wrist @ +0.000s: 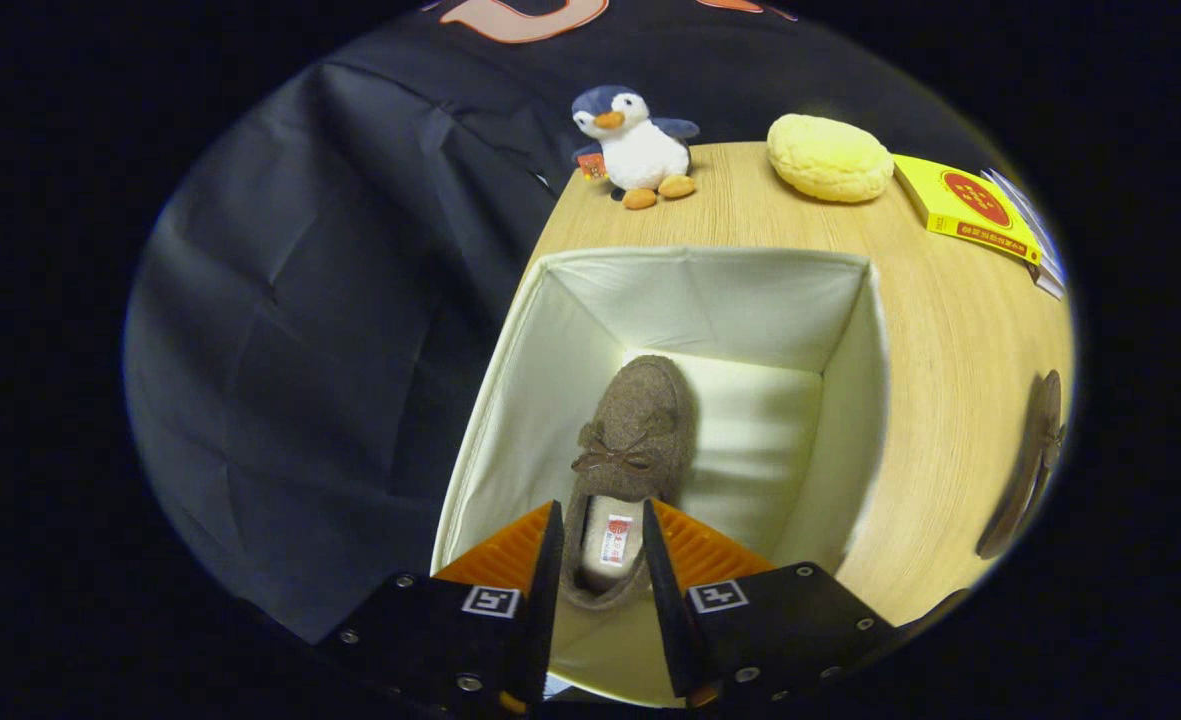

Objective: Open the storage box then place both shoes into the box .Put the left shoe in first, then the right shoe, with the right side of both shoes facing outward in a uniform manner.

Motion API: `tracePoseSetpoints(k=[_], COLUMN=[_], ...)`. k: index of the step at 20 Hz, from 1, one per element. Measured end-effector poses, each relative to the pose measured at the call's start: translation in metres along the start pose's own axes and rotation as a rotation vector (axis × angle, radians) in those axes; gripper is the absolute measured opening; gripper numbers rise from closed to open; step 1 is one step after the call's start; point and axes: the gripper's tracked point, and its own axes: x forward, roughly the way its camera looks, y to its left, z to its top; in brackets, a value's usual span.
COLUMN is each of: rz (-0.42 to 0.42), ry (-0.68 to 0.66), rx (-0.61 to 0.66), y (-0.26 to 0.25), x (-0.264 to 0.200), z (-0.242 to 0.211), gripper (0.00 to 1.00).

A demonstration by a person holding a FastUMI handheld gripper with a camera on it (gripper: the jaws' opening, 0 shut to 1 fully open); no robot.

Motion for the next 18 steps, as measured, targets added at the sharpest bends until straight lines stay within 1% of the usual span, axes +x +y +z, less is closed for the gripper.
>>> tracePoseSetpoints(k=[1,2,3,4,5,7,9,11,14,18], rz=[0.033,0.063,0.078,0.082,0.08,0.063,0.02,-0.038,-0.105,-0.196], ry=[-0.015,-0.036,-0.062,-0.093,-0.124,-0.184,-0.25,-0.285,-0.308,-0.319], rx=[0.009,0.011,0.009,0.004,0.005,0.021,0.026,0.036,0.089,0.166], y=[0.002,0.003,-0.002,-0.011,-0.021,-0.049,-0.085,-0.126,-0.18,-0.252], x=[-0.016,-0.032,-0.049,-0.064,-0.08,-0.105,-0.127,-0.146,-0.165,-0.18], z=[0.002,0.007,0.012,0.018,0.022,0.033,0.04,0.035,0.024,0.008], gripper=[0.55,0.6,0.68,0.73,0.82,0.89,0.93,0.96,0.96,0.96])
